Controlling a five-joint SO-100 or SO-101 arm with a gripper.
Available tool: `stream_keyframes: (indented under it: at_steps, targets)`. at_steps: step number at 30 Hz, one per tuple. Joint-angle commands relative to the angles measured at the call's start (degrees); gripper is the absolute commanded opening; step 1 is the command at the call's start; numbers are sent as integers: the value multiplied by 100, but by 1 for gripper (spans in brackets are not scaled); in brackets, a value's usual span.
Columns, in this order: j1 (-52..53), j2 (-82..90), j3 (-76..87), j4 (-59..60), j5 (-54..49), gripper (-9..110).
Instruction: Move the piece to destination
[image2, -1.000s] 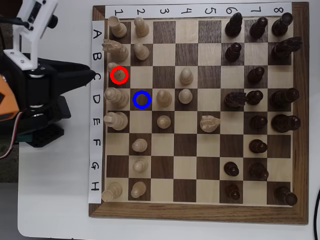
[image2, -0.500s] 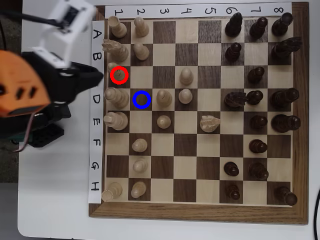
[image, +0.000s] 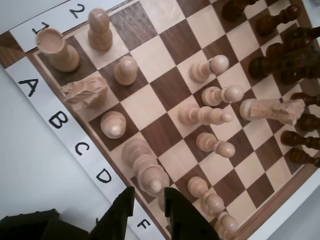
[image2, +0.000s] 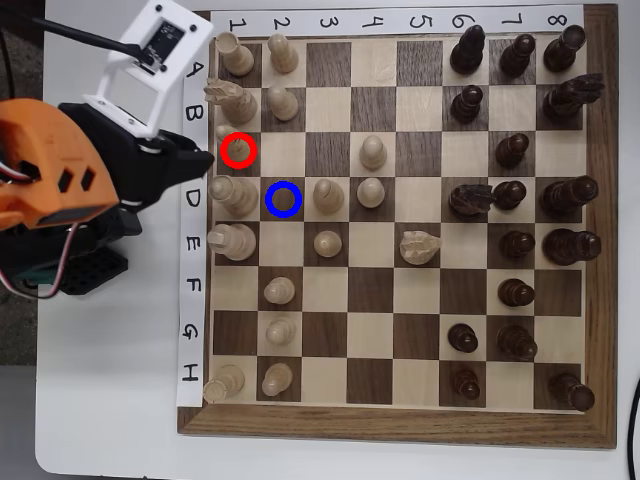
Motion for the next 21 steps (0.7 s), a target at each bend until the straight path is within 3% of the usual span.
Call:
stream_keyframes:
  at_steps: [1,21]
  targets:
    - [-53,97,70,0,79,8]
    - [167,141,817,-18,141,15]
